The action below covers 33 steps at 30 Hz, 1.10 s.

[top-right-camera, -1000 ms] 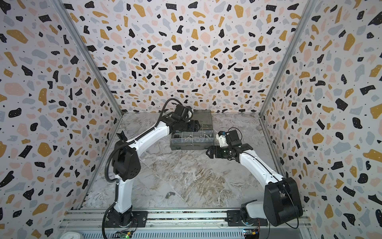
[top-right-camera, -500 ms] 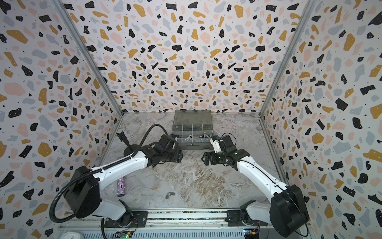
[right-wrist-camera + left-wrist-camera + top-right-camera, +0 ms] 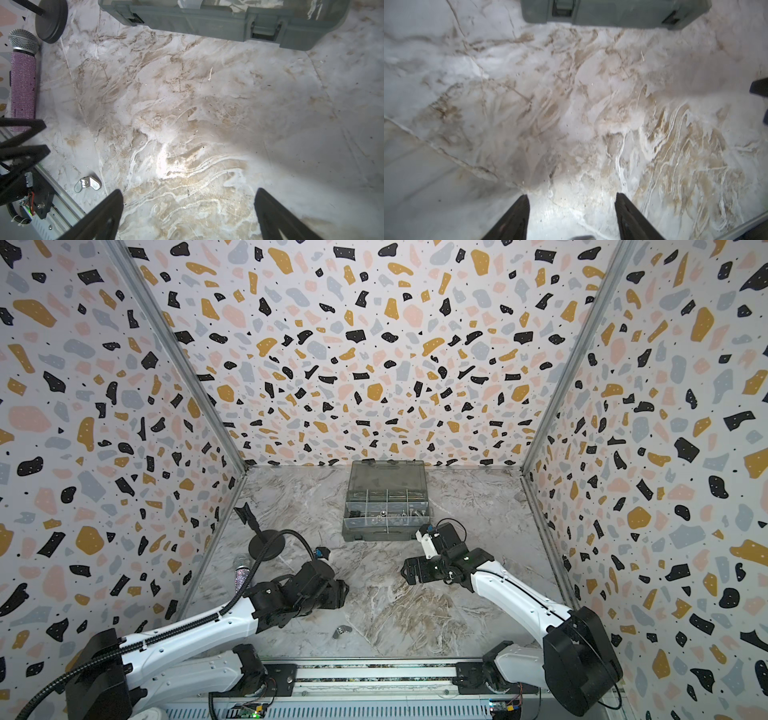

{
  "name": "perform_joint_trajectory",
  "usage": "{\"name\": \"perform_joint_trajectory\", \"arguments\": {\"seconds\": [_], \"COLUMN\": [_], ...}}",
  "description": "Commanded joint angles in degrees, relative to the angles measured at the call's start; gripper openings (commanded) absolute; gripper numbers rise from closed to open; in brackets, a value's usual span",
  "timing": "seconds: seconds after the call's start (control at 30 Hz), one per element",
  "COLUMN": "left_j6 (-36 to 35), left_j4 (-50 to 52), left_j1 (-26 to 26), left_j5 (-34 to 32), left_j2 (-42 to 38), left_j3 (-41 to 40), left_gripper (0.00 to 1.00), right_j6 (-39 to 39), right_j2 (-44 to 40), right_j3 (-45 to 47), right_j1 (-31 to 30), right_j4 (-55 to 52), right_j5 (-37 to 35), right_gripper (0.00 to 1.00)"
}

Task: Sort the screws and nuts into containers
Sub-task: Pick up the nut from the bottom-center of the table.

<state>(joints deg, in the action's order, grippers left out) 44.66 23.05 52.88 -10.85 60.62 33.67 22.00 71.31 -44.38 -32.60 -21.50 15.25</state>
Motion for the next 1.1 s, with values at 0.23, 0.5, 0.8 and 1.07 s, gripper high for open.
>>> {"name": "perform_joint_trajectory", "arguments": {"seconds": [0.23, 0.5, 0.8, 1.07], "left_j6": [5.60, 5.61, 5.61, 2.75], "left_j4": [2.86, 6.29, 10.44, 8.82], "left_j1": [13.75, 17.97, 18.40, 18.44], "left_j5": [-3.96, -4.06, -4.76, -5.39], "left_j2": [4.14, 3.89, 3.97, 10.39], "left_j3": [-2.93, -1.60, -1.76, 0.32], "left_gripper": [0.62, 0.62, 0.60, 0.56], "right_j6": [-1.14, -1.33, -1.14, -1.10], "right_j2": [-0.97, -2.18, -3.36, -5.28], "right_j3": [1.50, 2.92, 4.30, 5.07], "right_j1": [-0.81, -0.85, -0.80, -0.71], "right_j4": [0.61, 0.44, 1.19, 0.50], "right_j5": [0.90, 1.13, 1.56, 1.26], "right_gripper": [0.99, 0.99, 0.99, 0.99]}}
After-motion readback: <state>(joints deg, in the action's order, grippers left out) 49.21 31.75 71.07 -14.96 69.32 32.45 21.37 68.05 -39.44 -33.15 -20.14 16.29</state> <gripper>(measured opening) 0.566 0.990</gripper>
